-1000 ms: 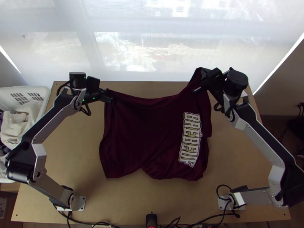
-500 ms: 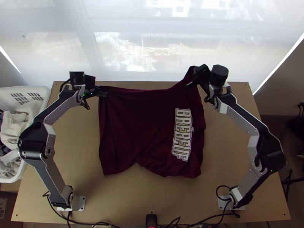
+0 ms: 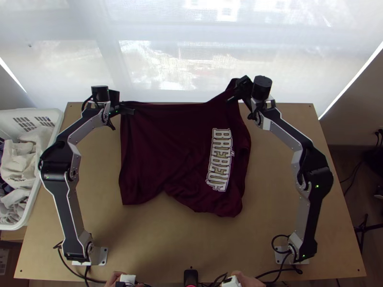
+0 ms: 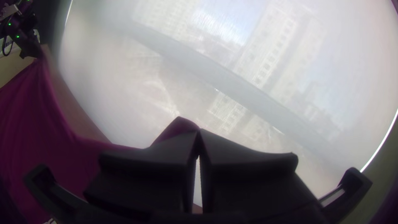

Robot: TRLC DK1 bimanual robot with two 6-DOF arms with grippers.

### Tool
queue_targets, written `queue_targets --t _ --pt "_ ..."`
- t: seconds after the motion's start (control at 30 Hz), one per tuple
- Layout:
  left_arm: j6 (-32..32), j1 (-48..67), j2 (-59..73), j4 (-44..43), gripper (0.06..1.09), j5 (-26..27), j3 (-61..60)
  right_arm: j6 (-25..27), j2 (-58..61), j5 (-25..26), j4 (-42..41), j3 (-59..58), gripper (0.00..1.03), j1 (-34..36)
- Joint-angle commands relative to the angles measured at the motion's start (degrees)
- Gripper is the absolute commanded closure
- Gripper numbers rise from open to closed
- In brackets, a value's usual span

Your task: Fold the t-shirt

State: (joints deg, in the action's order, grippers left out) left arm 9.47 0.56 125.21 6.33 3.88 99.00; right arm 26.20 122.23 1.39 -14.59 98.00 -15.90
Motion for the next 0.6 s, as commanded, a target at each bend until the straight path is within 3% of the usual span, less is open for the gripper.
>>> queue_targets --t 0.0,0.3,0.57 --pt "0.3 -0.3 8.3 -0.5 1.05 -2.4 10.2 1.1 8.4 0.9 0.0 8.1 1.00 0.3" --pt "0.7 0.0 13.5 0.1 1.05 -3.2 16.1 1.1 15.1 2.4 0.4 15.8 1.00 0.6" --pt "0.3 -0.5 7.8 2.5 1.05 -2.5 12.9 -1.8 9.4 2.7 0.8 10.6 1.00 0.7"
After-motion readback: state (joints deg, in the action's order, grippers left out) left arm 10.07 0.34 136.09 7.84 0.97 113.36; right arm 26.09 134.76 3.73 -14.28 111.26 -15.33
